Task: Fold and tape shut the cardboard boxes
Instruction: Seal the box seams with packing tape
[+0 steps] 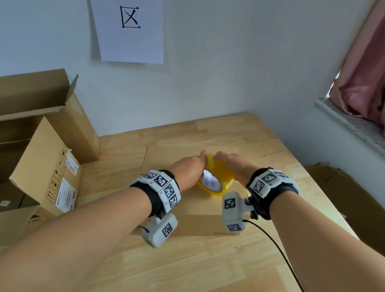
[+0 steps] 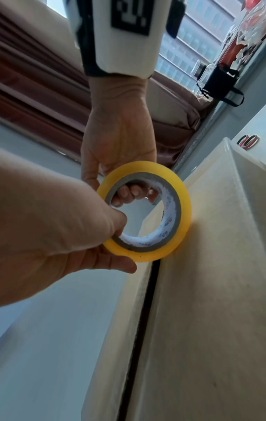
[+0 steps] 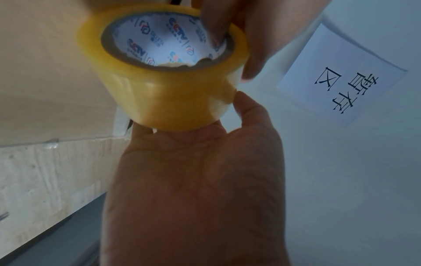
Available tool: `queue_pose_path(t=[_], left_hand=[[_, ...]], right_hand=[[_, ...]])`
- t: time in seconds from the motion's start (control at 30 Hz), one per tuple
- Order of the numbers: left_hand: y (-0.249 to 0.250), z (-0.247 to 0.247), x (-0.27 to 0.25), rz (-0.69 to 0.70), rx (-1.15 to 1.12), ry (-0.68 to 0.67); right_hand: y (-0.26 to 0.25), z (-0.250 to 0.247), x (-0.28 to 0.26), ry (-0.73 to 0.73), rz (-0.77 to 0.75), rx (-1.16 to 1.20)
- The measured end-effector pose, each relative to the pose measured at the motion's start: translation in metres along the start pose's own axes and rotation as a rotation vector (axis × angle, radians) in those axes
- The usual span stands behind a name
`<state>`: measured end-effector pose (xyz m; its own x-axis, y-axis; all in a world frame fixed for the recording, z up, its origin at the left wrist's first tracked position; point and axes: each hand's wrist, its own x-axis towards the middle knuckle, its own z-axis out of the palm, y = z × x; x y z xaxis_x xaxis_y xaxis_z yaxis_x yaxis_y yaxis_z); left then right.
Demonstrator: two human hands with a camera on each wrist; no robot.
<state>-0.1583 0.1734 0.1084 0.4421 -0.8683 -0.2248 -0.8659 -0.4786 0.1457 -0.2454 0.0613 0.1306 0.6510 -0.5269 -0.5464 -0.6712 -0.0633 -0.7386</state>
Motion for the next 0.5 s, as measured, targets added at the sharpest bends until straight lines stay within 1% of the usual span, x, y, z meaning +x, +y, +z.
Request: queue_pose_path(t=[0.1, 0.17, 0.3, 0.5], left_hand=[[0.0054, -0.0017, -0.0006, -0.026, -0.005, -0.013], [0.0065, -0.0028, -0.0012, -0.036, 0.003, -0.02], [0.0052, -0.0022, -0.0031, -0.01, -0.004, 0.003], [0.0077, -0.0012, -0.0018, -0.001, 0.003, 0.023]], right_hand=[[-0.0011, 0.0006, -0.0019, 0.026, -0.01, -0.008], [-0.0009, 0.0011, -0.0036, 0.022, -0.017, 0.034], [0.0028, 0.0029, -0.0047, -0.014, -0.026, 0.124], [0.0033, -0.0001, -0.0067, -0.015, -0.047, 0.208]])
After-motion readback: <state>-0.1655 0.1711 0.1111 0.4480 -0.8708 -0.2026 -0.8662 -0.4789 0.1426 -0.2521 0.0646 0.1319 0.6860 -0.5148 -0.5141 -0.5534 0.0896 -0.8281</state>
